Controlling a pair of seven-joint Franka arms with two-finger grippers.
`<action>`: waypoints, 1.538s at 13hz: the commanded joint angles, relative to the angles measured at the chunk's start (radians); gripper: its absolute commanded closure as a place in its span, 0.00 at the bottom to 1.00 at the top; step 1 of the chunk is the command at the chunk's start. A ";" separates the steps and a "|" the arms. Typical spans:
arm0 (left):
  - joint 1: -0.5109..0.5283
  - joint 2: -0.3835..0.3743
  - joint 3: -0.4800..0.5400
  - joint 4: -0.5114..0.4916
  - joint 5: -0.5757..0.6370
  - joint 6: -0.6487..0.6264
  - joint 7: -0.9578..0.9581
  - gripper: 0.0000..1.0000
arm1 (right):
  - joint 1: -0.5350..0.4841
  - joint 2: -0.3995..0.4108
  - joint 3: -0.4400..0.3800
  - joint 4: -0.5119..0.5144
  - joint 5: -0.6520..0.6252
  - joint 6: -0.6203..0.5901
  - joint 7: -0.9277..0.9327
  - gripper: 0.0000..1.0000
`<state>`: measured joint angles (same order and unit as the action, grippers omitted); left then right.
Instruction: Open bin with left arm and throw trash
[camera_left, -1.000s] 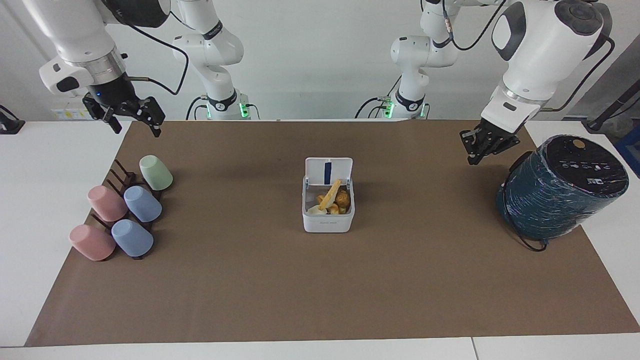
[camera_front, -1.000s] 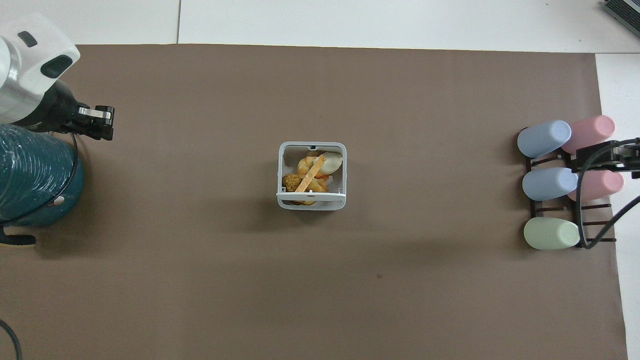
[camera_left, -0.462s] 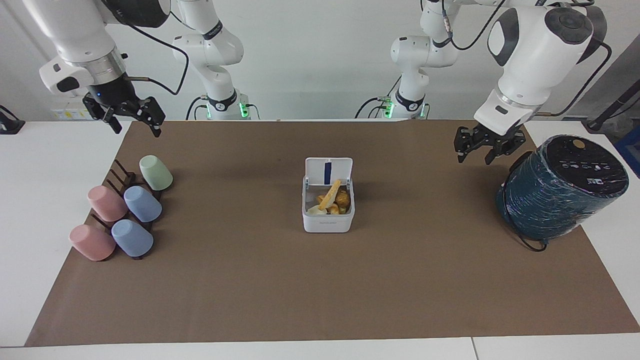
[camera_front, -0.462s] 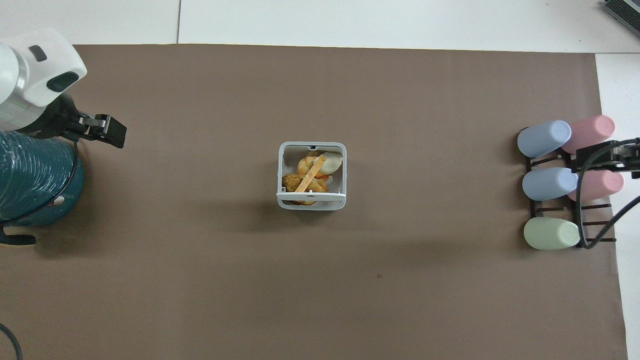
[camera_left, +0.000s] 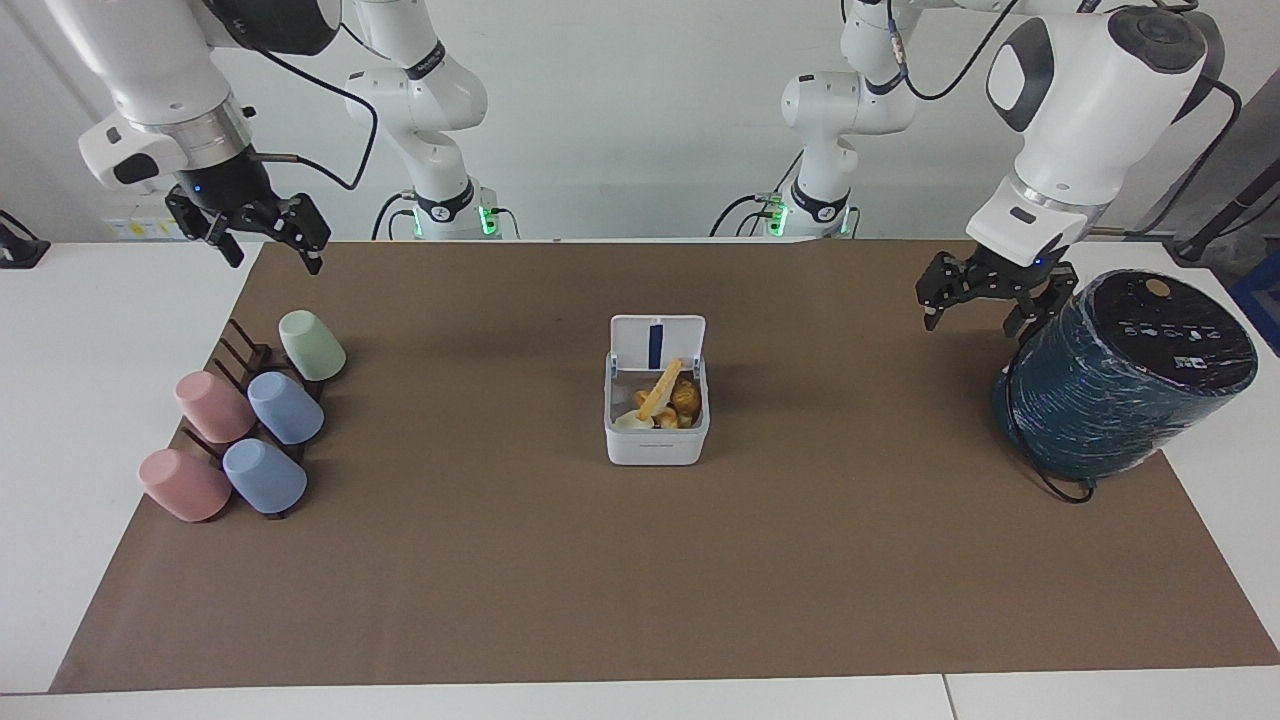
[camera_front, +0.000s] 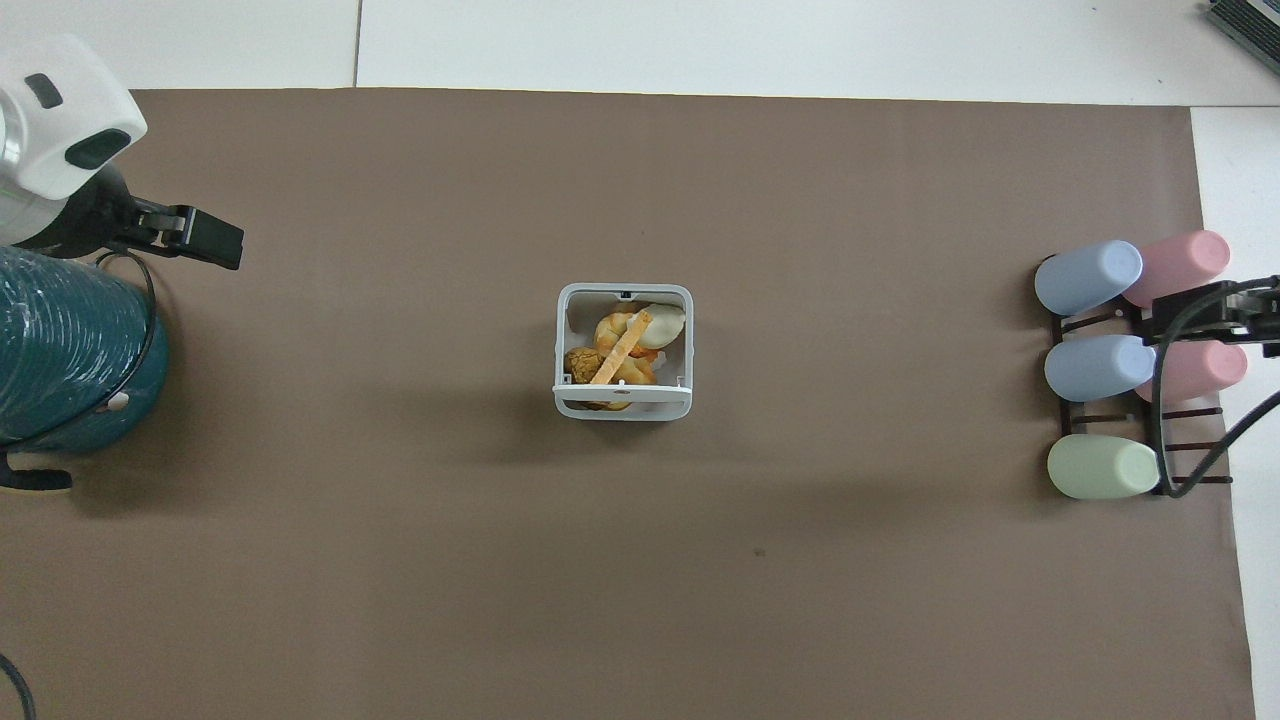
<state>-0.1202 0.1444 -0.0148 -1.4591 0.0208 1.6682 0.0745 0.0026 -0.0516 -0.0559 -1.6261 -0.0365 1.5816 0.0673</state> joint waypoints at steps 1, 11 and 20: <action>0.019 -0.028 -0.010 -0.040 0.011 0.030 -0.045 0.00 | -0.003 -0.002 0.004 0.008 -0.005 -0.015 -0.015 0.00; 0.014 -0.031 -0.011 -0.046 0.004 0.030 -0.094 0.00 | -0.003 -0.001 0.004 0.006 -0.005 -0.015 -0.015 0.00; 0.011 -0.032 -0.013 -0.038 0.004 0.011 -0.094 0.00 | -0.003 -0.002 0.004 0.008 -0.005 -0.015 -0.015 0.00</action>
